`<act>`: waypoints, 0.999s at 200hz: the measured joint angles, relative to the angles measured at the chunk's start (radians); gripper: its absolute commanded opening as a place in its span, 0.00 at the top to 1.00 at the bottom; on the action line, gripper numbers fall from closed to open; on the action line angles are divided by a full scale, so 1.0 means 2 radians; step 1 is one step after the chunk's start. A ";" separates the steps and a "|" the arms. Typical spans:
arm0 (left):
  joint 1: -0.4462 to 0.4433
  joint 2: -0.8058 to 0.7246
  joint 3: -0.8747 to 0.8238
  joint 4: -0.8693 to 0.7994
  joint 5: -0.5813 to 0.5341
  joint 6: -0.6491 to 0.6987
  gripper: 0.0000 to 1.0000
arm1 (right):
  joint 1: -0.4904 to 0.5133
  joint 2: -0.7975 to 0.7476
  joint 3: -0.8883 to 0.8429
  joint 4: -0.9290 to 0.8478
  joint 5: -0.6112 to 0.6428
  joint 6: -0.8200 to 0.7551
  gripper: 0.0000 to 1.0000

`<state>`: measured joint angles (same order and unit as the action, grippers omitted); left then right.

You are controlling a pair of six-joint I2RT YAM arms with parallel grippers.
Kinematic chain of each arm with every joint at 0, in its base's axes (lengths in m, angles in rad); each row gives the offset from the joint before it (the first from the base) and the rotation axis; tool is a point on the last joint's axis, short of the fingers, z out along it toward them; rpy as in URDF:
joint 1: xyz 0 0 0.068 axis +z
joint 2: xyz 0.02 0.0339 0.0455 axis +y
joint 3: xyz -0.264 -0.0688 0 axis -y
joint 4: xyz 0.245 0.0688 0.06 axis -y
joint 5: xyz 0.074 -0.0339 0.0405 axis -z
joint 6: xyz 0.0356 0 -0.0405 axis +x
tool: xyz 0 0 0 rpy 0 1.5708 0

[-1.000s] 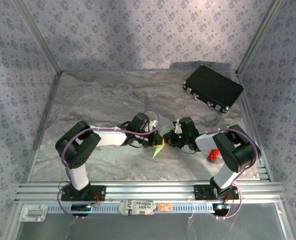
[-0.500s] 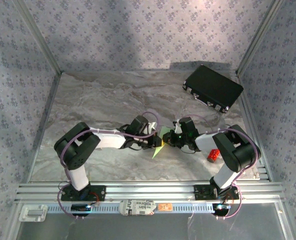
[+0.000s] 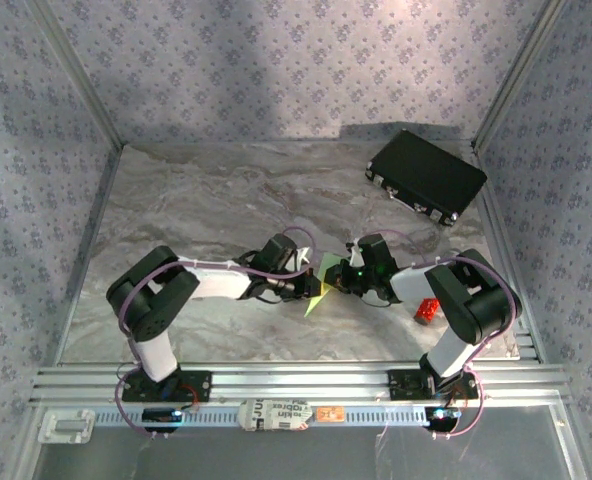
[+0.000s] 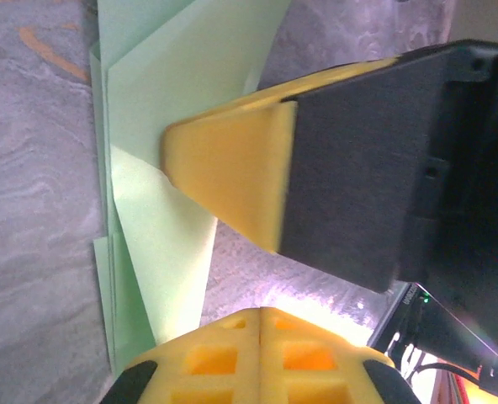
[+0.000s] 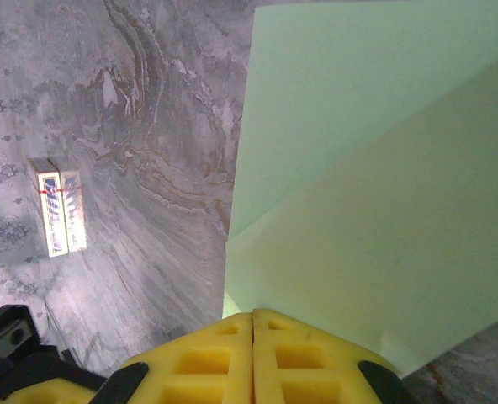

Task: Fold a paper plane with a square sheet of paper (pick it up from the middle)
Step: Fold the wing for the fifth time at the center of the table.

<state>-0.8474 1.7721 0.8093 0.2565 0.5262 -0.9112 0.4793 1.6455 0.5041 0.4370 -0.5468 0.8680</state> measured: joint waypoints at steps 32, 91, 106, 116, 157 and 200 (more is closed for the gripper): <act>0.000 0.018 0.008 -0.002 0.000 0.000 1.00 | 0.000 0.000 0.000 0.000 0.000 0.000 0.92; 0.000 0.029 0.035 -0.023 0.000 0.006 1.00 | 0.000 0.000 0.000 0.001 0.001 0.004 0.92; 0.000 0.035 0.039 -0.028 0.002 0.010 1.00 | 0.000 0.000 0.000 0.001 0.002 0.004 0.92; 0.000 0.040 0.039 -0.030 0.001 0.013 1.00 | 0.000 0.000 0.000 0.001 0.002 0.004 0.91; 0.000 0.052 0.039 -0.034 -0.007 0.022 1.00 | 0.000 -0.001 0.000 0.000 0.002 0.006 0.90; -0.002 0.042 0.018 -0.013 -0.010 0.033 1.00 | -0.006 -0.024 0.013 -0.038 0.016 -0.004 0.88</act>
<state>-0.8509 1.8565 0.8455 0.2298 0.5072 -0.8455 0.4664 1.5974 0.5301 0.3607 -0.5148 0.8593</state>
